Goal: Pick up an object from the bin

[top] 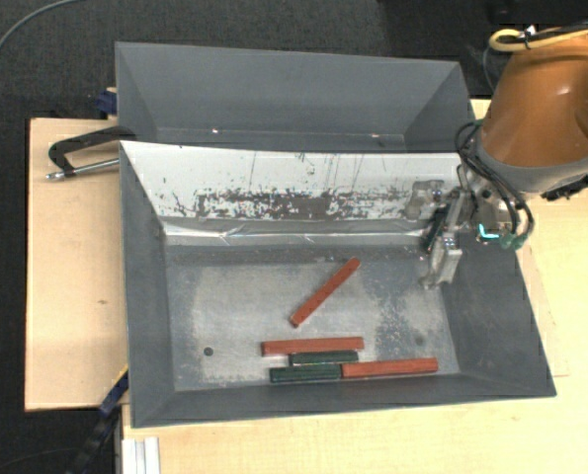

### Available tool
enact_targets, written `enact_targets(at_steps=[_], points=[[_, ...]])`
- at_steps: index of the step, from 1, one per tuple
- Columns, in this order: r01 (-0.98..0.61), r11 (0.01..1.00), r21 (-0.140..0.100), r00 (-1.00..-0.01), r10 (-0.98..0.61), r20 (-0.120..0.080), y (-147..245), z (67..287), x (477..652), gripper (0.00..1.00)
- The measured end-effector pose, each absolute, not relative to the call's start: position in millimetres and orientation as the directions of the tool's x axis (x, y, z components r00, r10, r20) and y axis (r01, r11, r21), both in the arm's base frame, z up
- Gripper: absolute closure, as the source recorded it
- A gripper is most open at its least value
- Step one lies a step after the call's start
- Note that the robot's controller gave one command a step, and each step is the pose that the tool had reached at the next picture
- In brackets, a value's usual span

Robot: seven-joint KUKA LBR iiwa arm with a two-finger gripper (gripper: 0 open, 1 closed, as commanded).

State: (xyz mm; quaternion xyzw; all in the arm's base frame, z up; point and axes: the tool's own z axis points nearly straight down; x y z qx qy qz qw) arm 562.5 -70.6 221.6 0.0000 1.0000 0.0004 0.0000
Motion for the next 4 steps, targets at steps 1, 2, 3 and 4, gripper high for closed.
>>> enact_targets(at_steps=[1, 2, 3, 4], points=[[0.014, 1.000, 0.003, -1.000, 0.014, 0.004, 23, 69, 559.2, 0.00], [-0.158, 0.987, 0.000, -0.987, -0.158, -0.007, 34, 101, 591.3, 0.00], [-0.633, 0.775, -0.003, -0.775, -0.633, -0.007, 22, 101, 594.7, 0.00], [-0.894, 0.448, -0.003, -0.448, -0.894, -0.006, 36, 71, 602.3, 0.00]])
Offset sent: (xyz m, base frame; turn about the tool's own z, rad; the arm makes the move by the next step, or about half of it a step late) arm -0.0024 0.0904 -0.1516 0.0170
